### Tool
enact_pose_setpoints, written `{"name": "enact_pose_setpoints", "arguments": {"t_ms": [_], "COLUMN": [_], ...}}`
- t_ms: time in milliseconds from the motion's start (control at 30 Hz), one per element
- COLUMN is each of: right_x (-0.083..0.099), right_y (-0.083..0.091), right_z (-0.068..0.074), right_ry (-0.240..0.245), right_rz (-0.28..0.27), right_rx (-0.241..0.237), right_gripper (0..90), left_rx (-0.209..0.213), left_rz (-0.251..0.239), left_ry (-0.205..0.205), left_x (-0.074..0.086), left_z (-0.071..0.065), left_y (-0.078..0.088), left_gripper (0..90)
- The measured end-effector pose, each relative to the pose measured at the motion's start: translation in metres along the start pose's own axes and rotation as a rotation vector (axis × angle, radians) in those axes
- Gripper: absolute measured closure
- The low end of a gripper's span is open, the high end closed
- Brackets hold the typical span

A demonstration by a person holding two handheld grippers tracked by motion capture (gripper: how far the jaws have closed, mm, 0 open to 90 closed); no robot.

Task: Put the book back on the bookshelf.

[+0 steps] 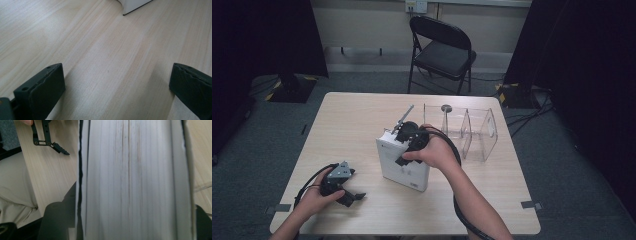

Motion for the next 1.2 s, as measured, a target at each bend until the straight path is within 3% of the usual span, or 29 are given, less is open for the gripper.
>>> {"name": "enact_pose_setpoints", "arguments": {"t_ms": [167,567,1200], "right_x": [-0.001,-0.001,0.010], "right_y": [-0.001,0.004,0.021], "right_z": [0.003,0.005,0.002], "right_ry": [0.014,-0.010,-0.076], "right_rz": [0.034,0.028,0.015], "right_rx": [0.003,0.050,0.031], "right_gripper": [43.3,51.5,52.1], "left_rx": [0.001,0.001,-0.005], "left_rz": [-0.001,-0.001,0.000], "left_ry": [0.000,-0.002,-0.003], "left_x": [0.000,0.000,0.000], "left_z": [0.000,0.000,0.000], "left_y": [0.000,0.000,0.000], "left_gripper": [0.0,0.0,0.0]}}
Point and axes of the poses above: each handheld gripper's, and its own axes: y roughly backward along the jaws, x roughly out of its underside, z roughly to its left, the point moved 2 cm from there along -y, roughly forward along the jaws, and after that the axes turned 2 degrees about -x, right-handed, at the moved point
